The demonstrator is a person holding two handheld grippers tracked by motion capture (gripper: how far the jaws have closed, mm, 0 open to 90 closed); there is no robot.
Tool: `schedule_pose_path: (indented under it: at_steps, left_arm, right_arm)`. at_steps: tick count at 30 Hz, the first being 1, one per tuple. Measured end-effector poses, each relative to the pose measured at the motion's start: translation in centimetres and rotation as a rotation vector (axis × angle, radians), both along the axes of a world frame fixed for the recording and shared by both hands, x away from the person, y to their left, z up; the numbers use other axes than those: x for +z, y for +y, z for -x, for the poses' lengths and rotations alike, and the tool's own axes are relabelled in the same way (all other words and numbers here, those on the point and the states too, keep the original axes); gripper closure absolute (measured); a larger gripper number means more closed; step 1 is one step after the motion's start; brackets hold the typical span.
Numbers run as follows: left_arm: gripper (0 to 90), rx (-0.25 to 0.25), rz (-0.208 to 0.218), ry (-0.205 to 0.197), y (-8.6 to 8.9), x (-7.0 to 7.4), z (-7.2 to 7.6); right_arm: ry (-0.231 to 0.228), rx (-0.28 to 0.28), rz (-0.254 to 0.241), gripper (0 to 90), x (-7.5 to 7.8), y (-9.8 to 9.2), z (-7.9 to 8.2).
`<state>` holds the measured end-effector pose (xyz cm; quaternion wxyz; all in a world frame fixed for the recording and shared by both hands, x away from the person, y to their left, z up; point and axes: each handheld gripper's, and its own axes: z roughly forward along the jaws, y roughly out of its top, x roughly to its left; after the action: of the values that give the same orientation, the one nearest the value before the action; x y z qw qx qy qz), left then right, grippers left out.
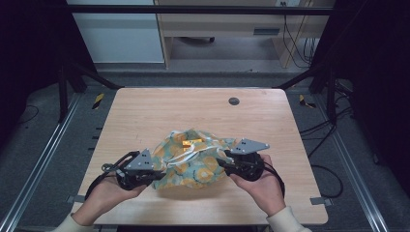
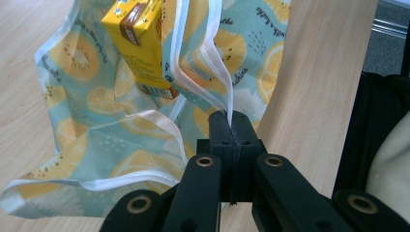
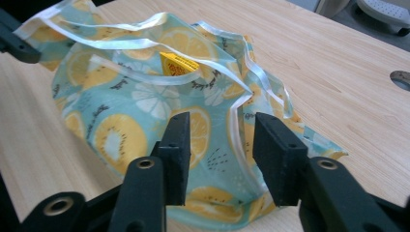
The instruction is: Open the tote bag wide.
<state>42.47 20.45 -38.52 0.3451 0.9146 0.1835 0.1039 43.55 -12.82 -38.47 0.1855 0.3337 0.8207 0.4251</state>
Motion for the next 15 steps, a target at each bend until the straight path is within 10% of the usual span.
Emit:
schedule_pose_path:
  at_steps: [7,12,15]
  left_arm:
    - [90.0,-0.001,-0.008,0.006,0.1,-0.3,0.0]
    - [90.0,-0.007,-0.003,0.018,0.2,-0.7,0.3]
    - [90.0,-0.014,-0.028,0.027,0.2,-1.5,0.4]
  right_arm:
    - [0.021,0.0,0.029,53.1,-0.8,1.3,-1.9]
    - [0.037,0.048,0.068,84.1,-1.3,1.5,-2.0]
    - [0.035,0.068,0.072,88.0,-1.2,1.3,-1.3]
